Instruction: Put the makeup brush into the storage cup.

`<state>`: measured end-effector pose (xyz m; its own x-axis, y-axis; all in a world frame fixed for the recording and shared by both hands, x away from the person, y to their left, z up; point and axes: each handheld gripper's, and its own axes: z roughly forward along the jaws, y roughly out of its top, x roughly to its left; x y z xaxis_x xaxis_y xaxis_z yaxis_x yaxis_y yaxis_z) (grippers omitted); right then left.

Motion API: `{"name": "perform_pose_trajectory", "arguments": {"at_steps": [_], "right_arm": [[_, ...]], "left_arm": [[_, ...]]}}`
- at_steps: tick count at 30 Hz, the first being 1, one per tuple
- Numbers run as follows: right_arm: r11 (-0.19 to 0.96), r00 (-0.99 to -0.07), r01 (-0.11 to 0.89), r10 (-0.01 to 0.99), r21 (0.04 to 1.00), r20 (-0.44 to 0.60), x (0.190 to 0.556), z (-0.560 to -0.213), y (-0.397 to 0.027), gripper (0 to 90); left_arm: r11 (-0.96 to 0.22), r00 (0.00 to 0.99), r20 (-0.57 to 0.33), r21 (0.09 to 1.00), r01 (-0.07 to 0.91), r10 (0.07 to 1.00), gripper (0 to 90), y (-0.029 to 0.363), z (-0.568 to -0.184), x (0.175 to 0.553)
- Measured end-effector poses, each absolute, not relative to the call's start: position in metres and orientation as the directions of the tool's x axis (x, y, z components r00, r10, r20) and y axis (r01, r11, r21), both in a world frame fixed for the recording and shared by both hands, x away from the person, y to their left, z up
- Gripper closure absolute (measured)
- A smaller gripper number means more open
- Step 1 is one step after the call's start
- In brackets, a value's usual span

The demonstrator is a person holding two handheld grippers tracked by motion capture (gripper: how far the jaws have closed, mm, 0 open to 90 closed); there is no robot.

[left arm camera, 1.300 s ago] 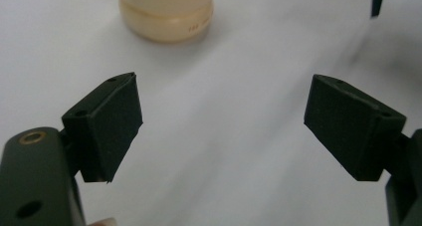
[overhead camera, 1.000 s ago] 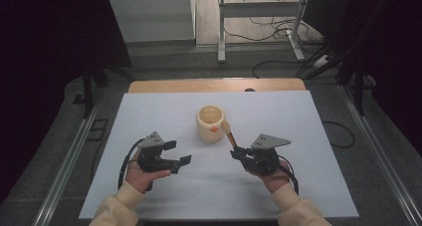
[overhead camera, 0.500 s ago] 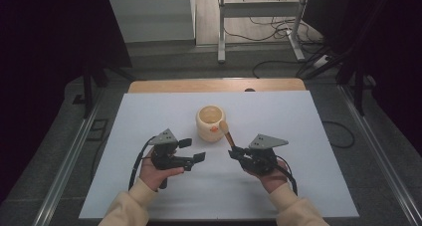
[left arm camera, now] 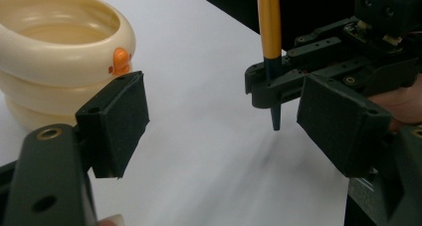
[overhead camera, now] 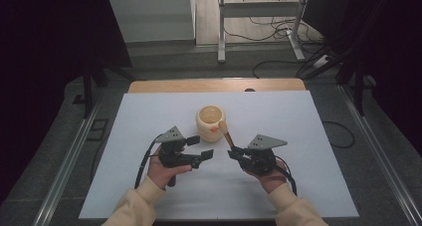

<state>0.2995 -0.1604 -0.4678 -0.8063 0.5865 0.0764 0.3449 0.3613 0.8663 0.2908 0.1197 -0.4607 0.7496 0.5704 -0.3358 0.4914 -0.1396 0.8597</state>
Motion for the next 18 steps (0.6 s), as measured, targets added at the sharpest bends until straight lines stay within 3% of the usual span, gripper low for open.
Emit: {"name": "perform_pose_trajectory", "arguments": {"at_steps": [18], "right_arm": [[0.366, -0.818, 0.328, 0.571, 0.871, 0.068, 0.298, -0.469, -0.156, 77.9]], "left_arm": [[-0.108, 0.773, -0.346, 0.877, 0.468, 0.532, 22.7, 0.097, -0.456, 0.297]]}}
